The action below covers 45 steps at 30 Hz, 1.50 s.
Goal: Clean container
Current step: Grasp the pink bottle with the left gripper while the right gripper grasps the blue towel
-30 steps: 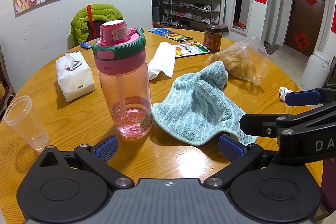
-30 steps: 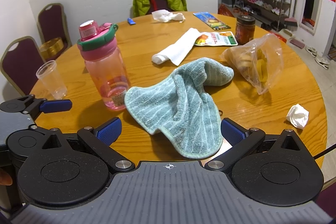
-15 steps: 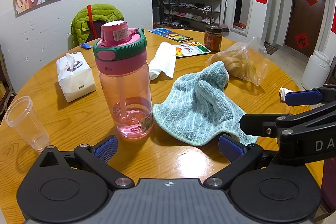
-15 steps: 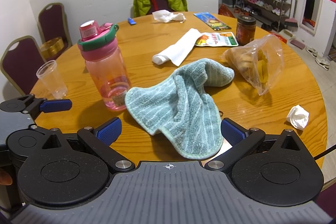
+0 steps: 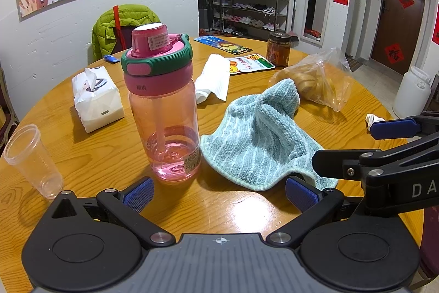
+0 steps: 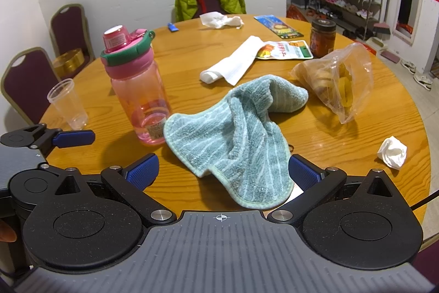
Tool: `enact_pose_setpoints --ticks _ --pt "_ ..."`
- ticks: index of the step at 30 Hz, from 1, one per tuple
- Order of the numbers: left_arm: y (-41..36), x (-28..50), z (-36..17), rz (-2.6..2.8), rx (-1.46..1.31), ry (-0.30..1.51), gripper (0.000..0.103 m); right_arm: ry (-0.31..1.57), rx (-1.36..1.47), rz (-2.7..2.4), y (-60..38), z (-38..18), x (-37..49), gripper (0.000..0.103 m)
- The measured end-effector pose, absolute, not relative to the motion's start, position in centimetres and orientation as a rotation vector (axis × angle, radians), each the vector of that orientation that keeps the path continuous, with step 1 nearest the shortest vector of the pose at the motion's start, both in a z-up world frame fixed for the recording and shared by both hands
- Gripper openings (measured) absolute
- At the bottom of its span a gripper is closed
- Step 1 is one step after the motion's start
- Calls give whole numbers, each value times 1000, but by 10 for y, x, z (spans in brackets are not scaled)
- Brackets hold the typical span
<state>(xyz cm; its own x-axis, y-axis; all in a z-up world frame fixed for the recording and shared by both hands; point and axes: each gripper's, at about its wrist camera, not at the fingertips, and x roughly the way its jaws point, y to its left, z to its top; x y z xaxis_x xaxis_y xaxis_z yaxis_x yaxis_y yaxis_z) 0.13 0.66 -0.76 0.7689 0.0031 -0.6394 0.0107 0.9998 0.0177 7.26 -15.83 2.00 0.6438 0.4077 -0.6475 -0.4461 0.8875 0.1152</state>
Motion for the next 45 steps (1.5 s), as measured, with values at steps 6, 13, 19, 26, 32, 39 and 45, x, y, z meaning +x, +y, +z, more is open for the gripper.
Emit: enact_pose_setpoints --ticks 6,13,19,26,32,39,45 --pt "16 3 -15 -14 20 685 102 730 -34 484 -159 12 81 103" --pt "31 16 -26 -1 14 674 102 748 -9 490 -157 0 98 103" --pt "42 27 -35 1 31 636 102 734 22 515 -148 -10 120 103" --pt "59 47 -38 -16 12 611 102 717 58 543 -137 -21 147 103" --pt "62 64 -43 0 78 561 102 663 90 552 -122 -24 178 103" --pt "70 67 -52 -141 82 512 102 659 93 537 -119 -39 197 103" --pt "67 64 -63 -151 203 525 88 664 -36 526 -105 -53 200 99"
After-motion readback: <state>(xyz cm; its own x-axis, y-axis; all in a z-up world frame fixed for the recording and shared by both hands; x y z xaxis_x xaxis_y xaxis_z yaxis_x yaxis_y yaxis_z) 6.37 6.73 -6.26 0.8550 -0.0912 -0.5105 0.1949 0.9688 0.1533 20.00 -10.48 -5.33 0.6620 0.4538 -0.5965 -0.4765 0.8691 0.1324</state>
